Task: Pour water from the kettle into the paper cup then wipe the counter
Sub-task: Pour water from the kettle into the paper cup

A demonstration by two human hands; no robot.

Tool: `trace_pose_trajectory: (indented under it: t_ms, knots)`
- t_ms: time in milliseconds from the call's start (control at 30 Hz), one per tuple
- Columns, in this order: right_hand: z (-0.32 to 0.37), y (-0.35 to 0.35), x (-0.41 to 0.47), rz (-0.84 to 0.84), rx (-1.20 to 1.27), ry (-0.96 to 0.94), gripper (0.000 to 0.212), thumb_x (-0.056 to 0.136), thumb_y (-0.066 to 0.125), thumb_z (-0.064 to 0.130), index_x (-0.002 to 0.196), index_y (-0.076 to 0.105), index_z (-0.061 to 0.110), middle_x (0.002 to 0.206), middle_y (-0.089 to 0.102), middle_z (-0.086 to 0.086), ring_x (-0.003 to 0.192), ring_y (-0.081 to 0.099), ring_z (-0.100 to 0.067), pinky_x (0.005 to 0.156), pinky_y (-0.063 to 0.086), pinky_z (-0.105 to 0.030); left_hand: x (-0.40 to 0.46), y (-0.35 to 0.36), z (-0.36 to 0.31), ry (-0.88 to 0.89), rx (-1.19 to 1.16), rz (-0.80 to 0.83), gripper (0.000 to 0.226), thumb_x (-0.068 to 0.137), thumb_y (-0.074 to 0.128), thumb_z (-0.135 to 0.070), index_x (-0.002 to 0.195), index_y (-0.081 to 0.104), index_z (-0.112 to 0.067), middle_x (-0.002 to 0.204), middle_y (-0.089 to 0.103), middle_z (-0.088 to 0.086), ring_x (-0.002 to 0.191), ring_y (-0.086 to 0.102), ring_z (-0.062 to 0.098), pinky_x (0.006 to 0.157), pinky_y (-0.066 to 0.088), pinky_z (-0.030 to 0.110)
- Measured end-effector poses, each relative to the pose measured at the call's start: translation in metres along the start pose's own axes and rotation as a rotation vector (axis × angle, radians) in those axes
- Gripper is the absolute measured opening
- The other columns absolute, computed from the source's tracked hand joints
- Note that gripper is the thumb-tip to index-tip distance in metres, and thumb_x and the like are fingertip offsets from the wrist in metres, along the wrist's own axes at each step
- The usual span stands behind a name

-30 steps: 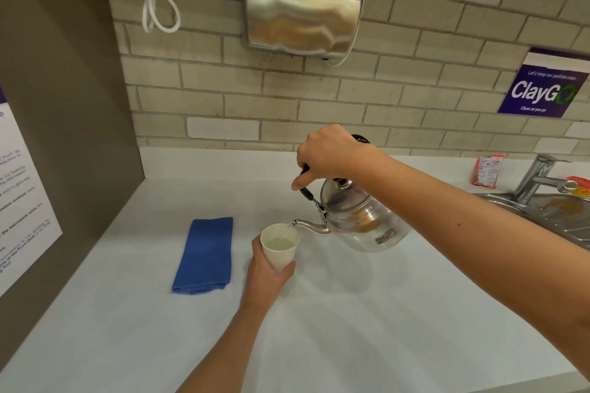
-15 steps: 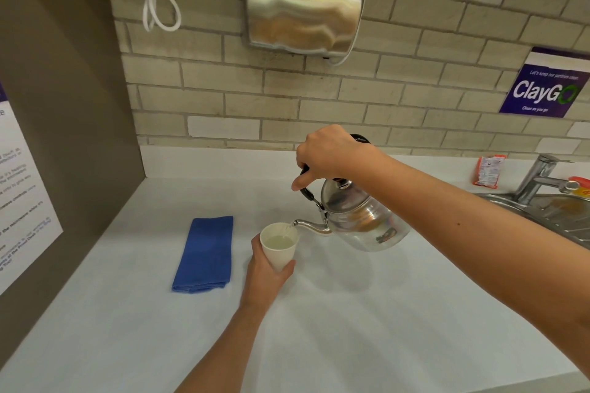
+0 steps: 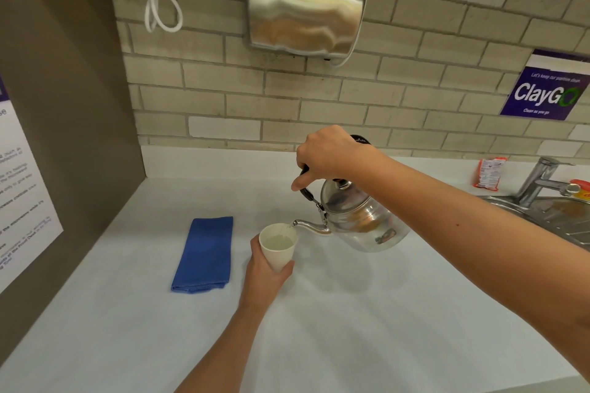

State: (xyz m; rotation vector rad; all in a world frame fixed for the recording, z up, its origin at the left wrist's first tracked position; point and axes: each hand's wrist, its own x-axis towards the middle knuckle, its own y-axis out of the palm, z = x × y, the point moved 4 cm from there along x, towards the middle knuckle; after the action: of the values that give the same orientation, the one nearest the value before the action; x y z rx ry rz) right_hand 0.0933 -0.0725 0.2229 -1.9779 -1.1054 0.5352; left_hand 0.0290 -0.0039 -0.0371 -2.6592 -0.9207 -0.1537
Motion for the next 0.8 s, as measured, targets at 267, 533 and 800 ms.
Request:
trace_pose_trajectory:
  t_ms: [267,533,800]
  knots:
    - [0.0001,-0.0010,0.0007,-0.003,0.007,-0.002,0.062,0.079,0.047,0.070,0.085,0.064,0.011,0.055,0.041,0.003,0.053,0.041,-0.016,0.044,0.023,-0.023,0.0006,0.0004,0.0006,0.009,0.002,-0.011,0.082,0.065,0.080,-0.025,0.126,0.025,-0.028,0.109,0.045,-0.008,0.097,0.048,0.014,0.079,0.045,0.026]
    - [0.0008,-0.0030,0.0008,-0.005,-0.001,-0.009,0.062,0.079,0.047,0.070,0.089,0.066,0.012,0.055,0.042,0.003,0.064,0.049,-0.020,0.044,0.023,-0.023,0.0008,0.0000,0.0008,0.001,-0.001,-0.012,0.083,0.065,0.080,-0.025,0.127,0.025,-0.027,0.112,0.048,-0.005,0.098,0.049,0.015,0.081,0.046,0.028]
    - [0.0021,-0.0033,0.0020,-0.019,-0.006,-0.028,0.056,0.079,0.048,0.070,0.072,0.054,0.014,0.054,0.041,0.003,0.062,0.049,-0.021,0.044,0.023,-0.022,-0.0008,-0.0010,-0.0008,-0.009,-0.005,-0.014,0.084,0.064,0.081,-0.024,0.128,0.026,-0.025,0.120,0.053,0.005,0.098,0.050,0.016,0.082,0.047,0.029]
